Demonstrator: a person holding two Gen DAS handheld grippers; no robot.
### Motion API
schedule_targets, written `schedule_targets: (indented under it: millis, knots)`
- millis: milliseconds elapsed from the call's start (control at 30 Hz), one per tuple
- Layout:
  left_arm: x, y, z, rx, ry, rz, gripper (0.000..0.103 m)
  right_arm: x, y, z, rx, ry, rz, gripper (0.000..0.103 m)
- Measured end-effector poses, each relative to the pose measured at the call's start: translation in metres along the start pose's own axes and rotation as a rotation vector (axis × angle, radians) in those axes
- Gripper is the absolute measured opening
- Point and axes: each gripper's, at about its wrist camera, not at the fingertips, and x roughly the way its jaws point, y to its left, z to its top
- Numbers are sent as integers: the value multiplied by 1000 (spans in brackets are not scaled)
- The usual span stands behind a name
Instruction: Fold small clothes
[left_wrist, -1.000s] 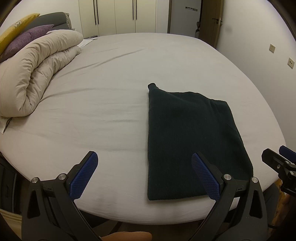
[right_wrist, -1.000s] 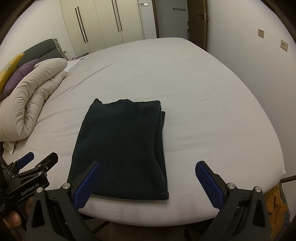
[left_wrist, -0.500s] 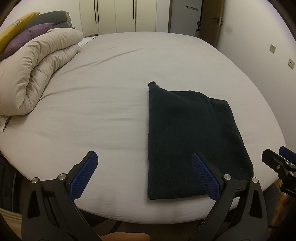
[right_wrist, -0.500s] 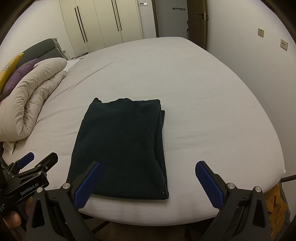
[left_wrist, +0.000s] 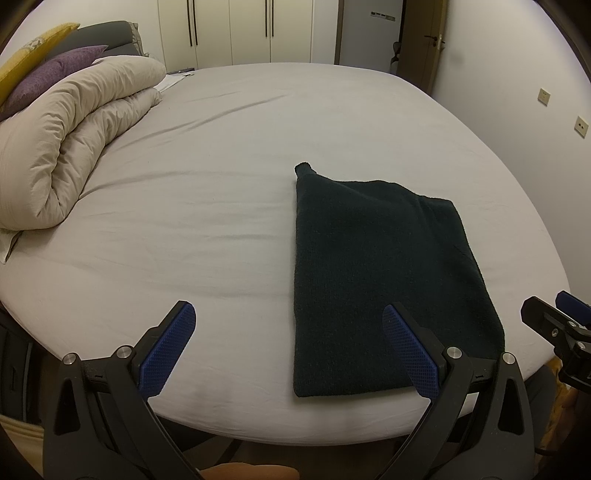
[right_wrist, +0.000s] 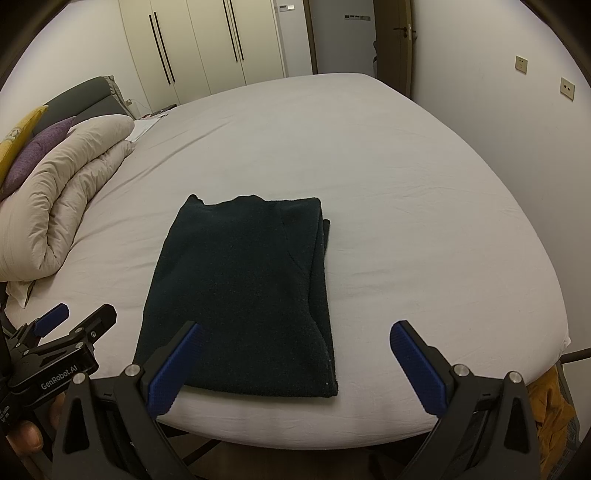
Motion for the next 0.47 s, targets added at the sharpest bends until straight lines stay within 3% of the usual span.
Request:
schedule_targets:
  millis: [467]
  knots:
    - [0, -1, 0, 6, -8, 0, 103, 0, 0, 0, 3, 1, 1, 103]
